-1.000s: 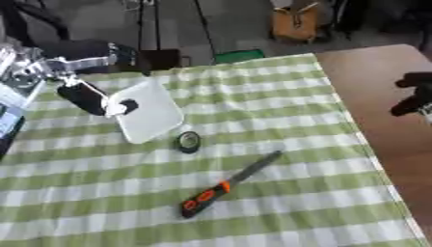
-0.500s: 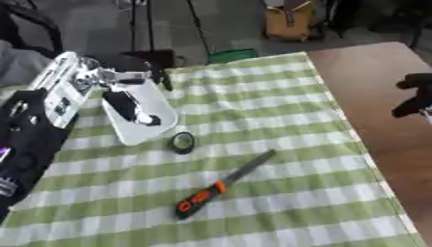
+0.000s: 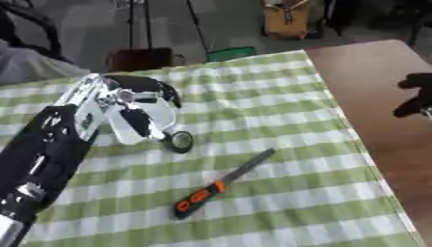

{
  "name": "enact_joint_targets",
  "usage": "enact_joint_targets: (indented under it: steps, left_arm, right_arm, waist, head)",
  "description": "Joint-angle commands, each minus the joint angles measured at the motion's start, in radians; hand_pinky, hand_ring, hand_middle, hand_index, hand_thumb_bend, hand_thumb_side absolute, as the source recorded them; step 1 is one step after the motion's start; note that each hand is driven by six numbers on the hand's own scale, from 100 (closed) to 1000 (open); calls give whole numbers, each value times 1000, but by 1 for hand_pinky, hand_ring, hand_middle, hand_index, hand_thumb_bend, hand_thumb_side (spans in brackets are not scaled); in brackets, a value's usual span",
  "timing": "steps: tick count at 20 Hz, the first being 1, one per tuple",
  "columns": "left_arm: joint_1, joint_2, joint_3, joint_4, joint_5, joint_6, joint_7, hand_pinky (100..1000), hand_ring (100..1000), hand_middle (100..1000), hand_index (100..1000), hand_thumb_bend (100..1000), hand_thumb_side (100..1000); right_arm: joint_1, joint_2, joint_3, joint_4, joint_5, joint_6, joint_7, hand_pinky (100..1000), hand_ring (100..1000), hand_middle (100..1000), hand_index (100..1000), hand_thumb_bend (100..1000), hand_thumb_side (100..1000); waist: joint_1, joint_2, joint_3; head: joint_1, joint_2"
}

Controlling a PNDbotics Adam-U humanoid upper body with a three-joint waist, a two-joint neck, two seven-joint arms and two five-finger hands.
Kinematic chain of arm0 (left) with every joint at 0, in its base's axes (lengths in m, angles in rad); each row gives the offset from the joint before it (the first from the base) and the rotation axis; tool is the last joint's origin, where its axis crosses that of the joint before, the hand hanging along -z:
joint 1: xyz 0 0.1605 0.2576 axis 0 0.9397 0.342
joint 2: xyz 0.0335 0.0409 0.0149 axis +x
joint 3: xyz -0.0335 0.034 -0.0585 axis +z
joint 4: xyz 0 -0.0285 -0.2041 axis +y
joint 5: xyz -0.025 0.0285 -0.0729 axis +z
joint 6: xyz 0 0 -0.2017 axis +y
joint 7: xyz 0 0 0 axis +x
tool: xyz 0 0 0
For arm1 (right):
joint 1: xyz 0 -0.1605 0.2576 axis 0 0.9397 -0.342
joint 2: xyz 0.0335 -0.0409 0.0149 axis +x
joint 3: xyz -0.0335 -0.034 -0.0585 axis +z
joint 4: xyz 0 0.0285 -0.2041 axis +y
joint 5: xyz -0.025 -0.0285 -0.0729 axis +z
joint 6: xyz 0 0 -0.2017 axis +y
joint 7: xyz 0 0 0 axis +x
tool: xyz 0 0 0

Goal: Pick up objects on the table and place them in the box.

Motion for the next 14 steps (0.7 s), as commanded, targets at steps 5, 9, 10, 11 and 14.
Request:
enact_joint_targets:
  steps: [5,9,10,11,14]
  left_arm:
    - [-20,2,0,-7,20,-71,-104,972,896,891,867,501,483]
    - [-16,-2,-10,-14,29,-79,-150,979,897,892,863,513,493]
    - [-15,-3,-12,-15,28,-81,-159,979,897,892,863,513,493]
    - [-14,-4,-14,-15,27,-82,-166,981,897,892,859,517,496]
    - [-10,-8,-18,-14,16,-85,-179,984,897,891,853,524,497]
  right_arm:
    - [-8,-23,-2,-23,-2,-1,5,583,542,707,789,185,621]
    - [-9,-22,-2,-23,-2,-1,6,583,542,707,789,185,621]
    - [-9,-22,-2,-23,-3,-1,5,583,542,707,789,185,621]
    - [-9,-22,-2,-23,-3,-1,5,583,542,707,789,185,621]
    - [-9,-23,-2,-23,-4,-1,5,583,542,707,789,185,621]
  waist:
    - [-4,-13,-3]
    - [-4,-13,-5]
    - [-4,-13,-5]
    - [-4,-13,-5]
    - [-4,-14,-6]
  head:
    - [0,3]
    - [0,4]
    - [-1,4]
    - [-1,5]
    - [0,4]
